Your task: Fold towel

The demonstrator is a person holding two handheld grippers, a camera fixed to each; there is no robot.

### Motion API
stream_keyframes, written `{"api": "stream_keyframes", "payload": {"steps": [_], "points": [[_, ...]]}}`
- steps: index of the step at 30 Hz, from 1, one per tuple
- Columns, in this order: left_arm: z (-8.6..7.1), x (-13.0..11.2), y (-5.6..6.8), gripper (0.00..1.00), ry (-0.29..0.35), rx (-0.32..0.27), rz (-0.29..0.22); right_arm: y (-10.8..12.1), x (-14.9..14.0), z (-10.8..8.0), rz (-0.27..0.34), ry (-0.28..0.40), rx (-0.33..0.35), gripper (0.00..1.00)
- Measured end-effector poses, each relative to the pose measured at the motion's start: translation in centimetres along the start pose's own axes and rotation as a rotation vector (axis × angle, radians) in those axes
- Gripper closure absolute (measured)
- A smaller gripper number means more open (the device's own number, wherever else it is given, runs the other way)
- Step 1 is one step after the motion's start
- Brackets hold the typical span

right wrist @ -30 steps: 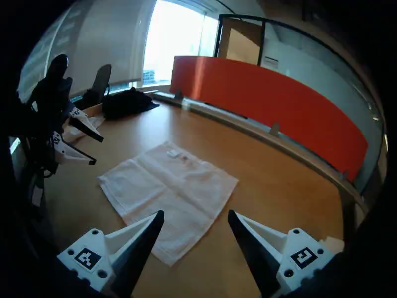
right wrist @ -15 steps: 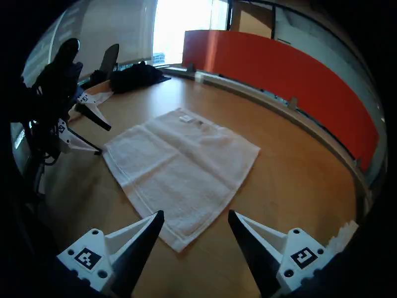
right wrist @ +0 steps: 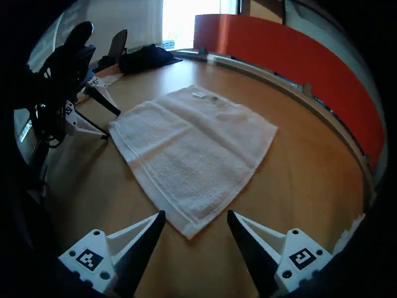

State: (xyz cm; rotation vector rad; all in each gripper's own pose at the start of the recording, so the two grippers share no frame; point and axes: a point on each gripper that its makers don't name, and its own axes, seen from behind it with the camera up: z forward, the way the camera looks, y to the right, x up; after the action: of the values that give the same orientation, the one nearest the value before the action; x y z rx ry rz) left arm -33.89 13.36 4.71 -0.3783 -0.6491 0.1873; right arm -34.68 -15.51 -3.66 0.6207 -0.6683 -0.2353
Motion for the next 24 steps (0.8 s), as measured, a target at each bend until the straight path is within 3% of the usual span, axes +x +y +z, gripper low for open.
{"api": "stream_keyframes", "payload": {"steps": [8, 13, 18, 24], "points": [[-0.1, -0.1, 0.0, 0.03, 0.000, -0.009, -0.004, -0.1, -1.0, -0.1, 0.009, -0.023, 0.024, 0.14], [-0.1, -0.2, 0.1, 0.06, -0.009, -0.016, 0.004, -0.2, -1.2, -0.1, 0.016, -0.030, 0.033, 0.26], [0.0, -0.2, 0.4, 0.16, -0.015, -0.021, 0.010, -0.2, -1.1, 0.0, 0.014, -0.031, 0.035, 0.37], [0.0, -0.2, 0.6, 0.24, -0.018, -0.017, 0.003, -0.5, -1.0, 0.0, 0.007, -0.031, 0.044, 0.59]]}}
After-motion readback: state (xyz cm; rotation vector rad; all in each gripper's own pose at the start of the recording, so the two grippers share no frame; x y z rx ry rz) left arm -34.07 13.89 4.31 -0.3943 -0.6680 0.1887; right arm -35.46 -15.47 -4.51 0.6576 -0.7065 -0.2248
